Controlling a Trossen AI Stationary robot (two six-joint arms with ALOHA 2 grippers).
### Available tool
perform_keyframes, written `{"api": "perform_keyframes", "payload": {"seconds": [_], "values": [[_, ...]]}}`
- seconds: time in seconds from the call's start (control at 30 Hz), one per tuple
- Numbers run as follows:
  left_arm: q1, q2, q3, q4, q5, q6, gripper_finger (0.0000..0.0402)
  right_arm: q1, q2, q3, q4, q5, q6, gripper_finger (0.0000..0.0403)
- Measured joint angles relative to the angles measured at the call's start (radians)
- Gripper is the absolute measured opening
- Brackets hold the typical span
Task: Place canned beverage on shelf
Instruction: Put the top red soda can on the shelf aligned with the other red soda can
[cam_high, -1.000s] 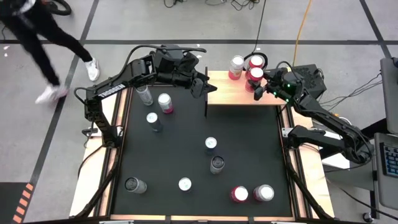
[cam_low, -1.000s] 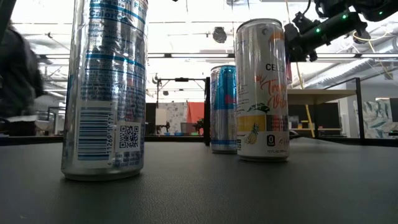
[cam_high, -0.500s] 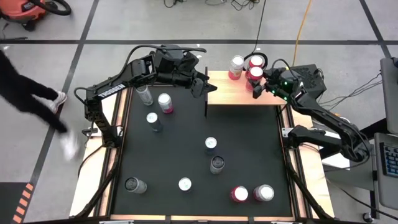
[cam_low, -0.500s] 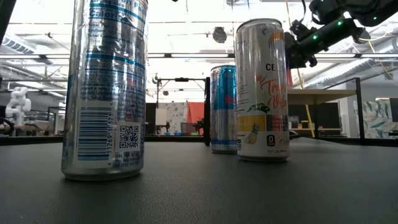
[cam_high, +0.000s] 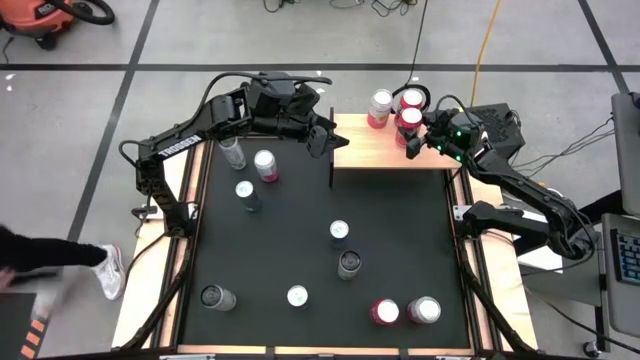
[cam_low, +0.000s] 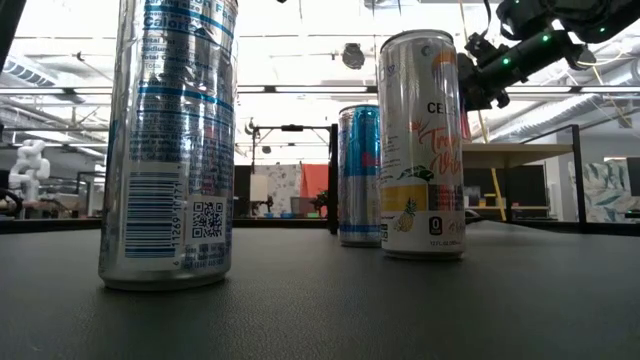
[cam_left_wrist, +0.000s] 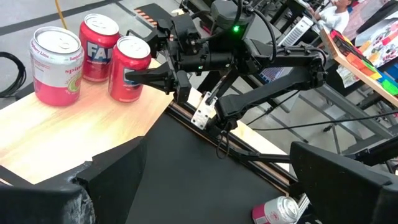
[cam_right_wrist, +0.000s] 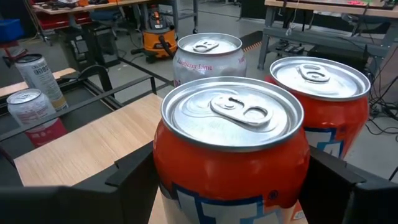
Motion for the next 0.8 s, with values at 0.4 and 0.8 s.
{"api": "perform_keyframes", "payload": {"seconds": [0.4,0.8], "values": [[0.000,0.000,0.000,0.000,0.000,0.001,0.0400,0.000,0.000,0.000,-0.032,0.001,-0.022,0.0286],[0.000,0.000,0.000,0.000,0.001,0.001,0.0400,0.000,0.027,0.001,-0.021,0.002,-0.013,0.0286]]}}
